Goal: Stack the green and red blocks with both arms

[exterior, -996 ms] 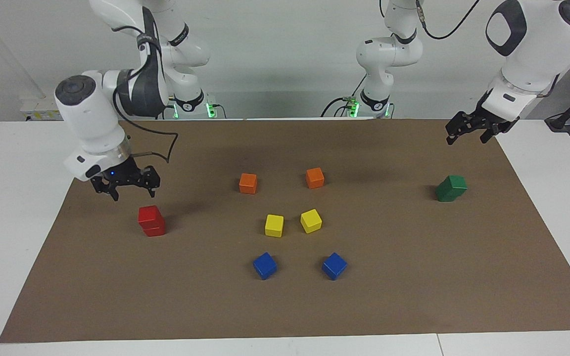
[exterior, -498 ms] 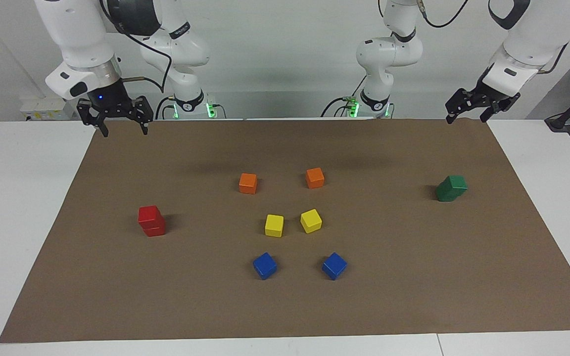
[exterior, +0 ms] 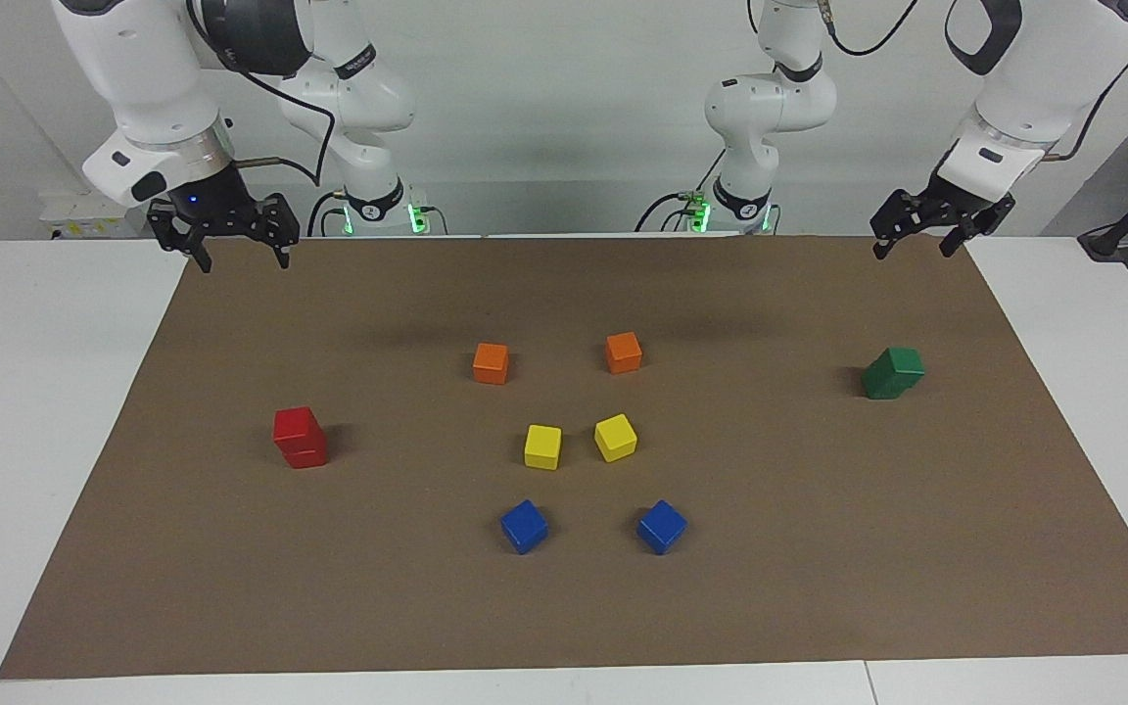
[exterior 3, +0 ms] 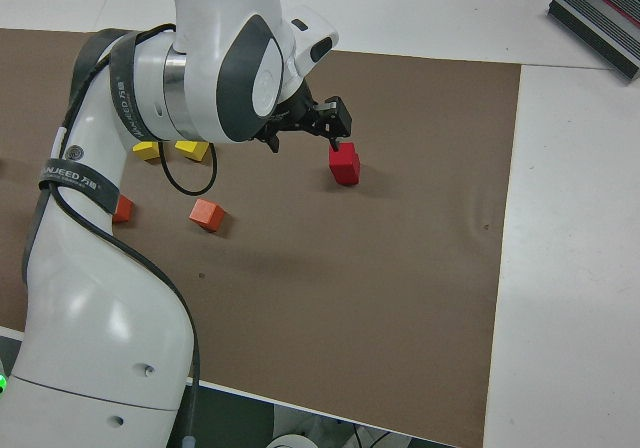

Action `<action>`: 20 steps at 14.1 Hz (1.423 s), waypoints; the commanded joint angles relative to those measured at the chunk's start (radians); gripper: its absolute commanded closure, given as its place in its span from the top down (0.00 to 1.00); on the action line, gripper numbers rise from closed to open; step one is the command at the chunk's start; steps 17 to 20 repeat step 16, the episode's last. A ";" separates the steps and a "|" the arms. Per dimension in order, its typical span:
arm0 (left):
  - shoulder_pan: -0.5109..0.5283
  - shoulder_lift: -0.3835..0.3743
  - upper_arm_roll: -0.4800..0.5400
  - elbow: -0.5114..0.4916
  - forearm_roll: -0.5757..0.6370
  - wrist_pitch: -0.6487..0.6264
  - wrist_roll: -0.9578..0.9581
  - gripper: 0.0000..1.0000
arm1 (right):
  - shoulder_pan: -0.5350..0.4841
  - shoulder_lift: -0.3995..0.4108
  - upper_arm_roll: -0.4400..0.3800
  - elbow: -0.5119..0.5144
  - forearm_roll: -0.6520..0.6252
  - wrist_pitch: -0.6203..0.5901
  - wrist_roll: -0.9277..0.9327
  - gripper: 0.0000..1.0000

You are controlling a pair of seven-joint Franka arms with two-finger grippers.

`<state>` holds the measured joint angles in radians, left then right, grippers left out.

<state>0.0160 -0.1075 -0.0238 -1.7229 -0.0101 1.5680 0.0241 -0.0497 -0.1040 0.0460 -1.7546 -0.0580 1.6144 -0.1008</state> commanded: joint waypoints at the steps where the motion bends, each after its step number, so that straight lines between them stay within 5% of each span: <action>1: -0.008 -0.023 0.008 -0.015 0.005 0.001 0.000 1.00 | -0.002 0.030 0.006 0.050 0.014 -0.042 0.016 1.00; 20: -0.008 -0.027 0.004 -0.017 0.015 0.013 -0.007 1.00 | 0.024 0.026 -0.005 0.041 0.044 -0.036 0.119 1.00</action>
